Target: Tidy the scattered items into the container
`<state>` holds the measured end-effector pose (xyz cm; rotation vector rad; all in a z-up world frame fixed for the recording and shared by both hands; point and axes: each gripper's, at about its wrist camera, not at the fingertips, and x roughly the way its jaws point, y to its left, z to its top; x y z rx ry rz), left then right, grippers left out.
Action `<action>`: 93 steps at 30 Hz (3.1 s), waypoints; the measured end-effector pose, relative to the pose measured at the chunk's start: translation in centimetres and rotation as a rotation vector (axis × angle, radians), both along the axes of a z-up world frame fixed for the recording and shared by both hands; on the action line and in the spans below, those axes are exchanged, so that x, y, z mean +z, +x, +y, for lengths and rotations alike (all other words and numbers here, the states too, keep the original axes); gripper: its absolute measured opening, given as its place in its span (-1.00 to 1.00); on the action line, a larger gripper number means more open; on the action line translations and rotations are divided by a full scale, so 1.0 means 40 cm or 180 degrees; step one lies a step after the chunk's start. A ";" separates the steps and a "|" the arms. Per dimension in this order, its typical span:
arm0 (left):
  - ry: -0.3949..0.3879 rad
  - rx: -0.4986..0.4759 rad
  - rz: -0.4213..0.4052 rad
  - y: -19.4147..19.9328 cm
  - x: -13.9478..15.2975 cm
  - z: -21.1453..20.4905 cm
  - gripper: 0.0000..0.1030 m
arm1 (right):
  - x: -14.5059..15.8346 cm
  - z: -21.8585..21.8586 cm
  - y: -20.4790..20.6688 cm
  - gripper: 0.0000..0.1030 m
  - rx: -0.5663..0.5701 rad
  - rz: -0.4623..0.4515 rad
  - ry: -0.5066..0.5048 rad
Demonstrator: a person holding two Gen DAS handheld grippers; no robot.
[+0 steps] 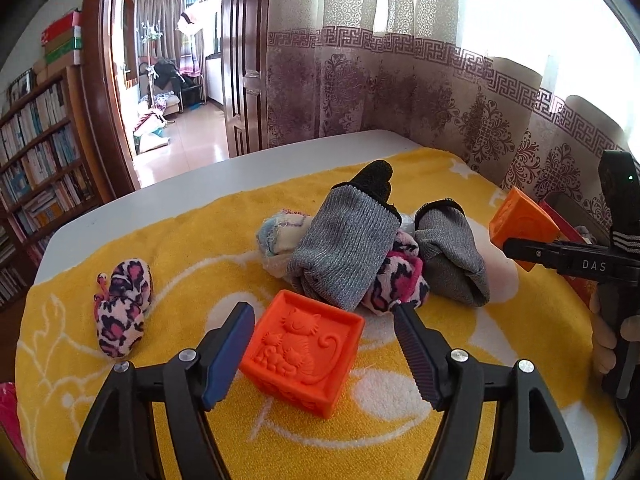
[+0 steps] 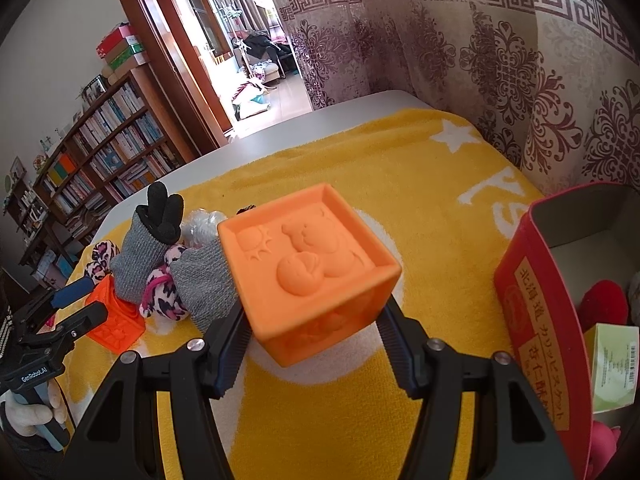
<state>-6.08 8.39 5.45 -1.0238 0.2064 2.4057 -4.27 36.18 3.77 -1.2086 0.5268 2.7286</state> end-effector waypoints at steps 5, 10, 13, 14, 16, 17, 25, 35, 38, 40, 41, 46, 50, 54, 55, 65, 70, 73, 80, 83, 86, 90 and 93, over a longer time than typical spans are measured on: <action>-0.0002 0.0099 -0.0105 -0.020 -0.029 -0.015 0.65 | -0.001 -0.003 -0.001 0.27 0.0019 -0.0006 0.0009; -0.0086 0.0124 -0.0276 -0.035 -0.079 0.010 0.65 | -0.007 -0.007 -0.003 0.27 0.0021 -0.0034 0.0020; -0.0048 0.0227 -0.0436 -0.048 -0.100 0.016 0.58 | -0.008 -0.009 -0.004 0.27 0.0013 -0.0037 0.0037; -0.0052 0.0278 -0.0472 -0.052 -0.106 0.017 0.38 | -0.008 -0.011 -0.004 0.27 0.0008 -0.0038 0.0043; -0.0028 0.0323 -0.0449 -0.050 -0.101 0.016 0.37 | -0.007 -0.011 -0.002 0.27 -0.0001 -0.0030 0.0049; 0.0008 0.0343 -0.0417 -0.046 -0.093 0.012 0.37 | -0.006 -0.011 -0.001 0.27 -0.0007 -0.0020 0.0052; 0.0307 0.0313 -0.0139 -0.007 0.008 0.005 0.37 | 0.016 -0.004 0.010 0.27 -0.0033 0.0097 0.0034; 0.0460 0.0204 0.0083 0.048 0.099 0.067 0.37 | 0.115 0.026 0.079 0.27 -0.0156 0.0446 -0.0089; 0.0541 0.0110 0.0167 0.079 0.135 0.086 0.37 | 0.157 0.060 0.142 0.27 -0.0287 0.0612 -0.0083; 0.0576 0.0035 0.0191 0.097 0.150 0.109 0.37 | 0.175 0.091 0.184 0.27 -0.0429 0.0634 -0.0012; 0.0580 0.0005 0.0199 0.104 0.156 0.124 0.37 | 0.178 0.110 0.200 0.27 -0.0505 0.0605 0.0027; 0.0591 -0.0122 0.0179 0.126 0.162 0.201 0.37 | 0.186 0.244 0.257 0.27 -0.0953 0.0443 0.0070; 0.0572 -0.0230 0.0113 0.138 0.157 0.263 0.37 | 0.178 0.349 0.279 0.31 -0.1263 0.0347 -0.0056; 0.0512 -0.0378 0.0087 0.157 0.156 0.326 0.37 | 0.163 0.400 0.313 0.35 -0.1495 0.0422 -0.0139; 0.0480 -0.0413 0.0095 0.162 0.156 0.342 0.37 | 0.162 0.400 0.319 0.41 -0.1498 0.0460 -0.0124; 0.0387 -0.0734 -0.0004 0.174 0.141 0.520 0.37 | 0.220 0.336 0.336 0.54 -0.1347 0.0797 0.0388; 0.0412 -0.0899 -0.0113 0.168 0.128 0.625 0.37 | 0.236 0.345 0.358 0.55 -0.1378 0.0900 0.0362; 0.0431 -0.0972 -0.0149 0.166 0.125 0.689 0.37 | 0.239 0.363 0.367 0.55 -0.1416 0.0938 0.0292; 0.0478 -0.1080 -0.0202 0.154 0.121 0.828 0.38 | 0.241 0.384 0.380 0.54 -0.1482 0.0978 0.0258; 0.0484 -0.1120 -0.0275 0.140 0.116 0.857 0.41 | 0.240 0.384 0.380 0.54 -0.1482 0.0976 0.0277; 0.0505 -0.1081 -0.0276 0.132 0.112 0.849 0.59 | 0.237 0.390 0.381 0.54 -0.1496 0.0981 0.0251; 0.0563 -0.0987 -0.0367 0.112 0.100 0.810 0.59 | 0.228 0.394 0.375 0.55 -0.1509 0.0948 0.0211; 0.0585 -0.0900 -0.0400 0.104 0.089 0.775 0.59 | 0.221 0.388 0.369 0.55 -0.1485 0.0918 0.0189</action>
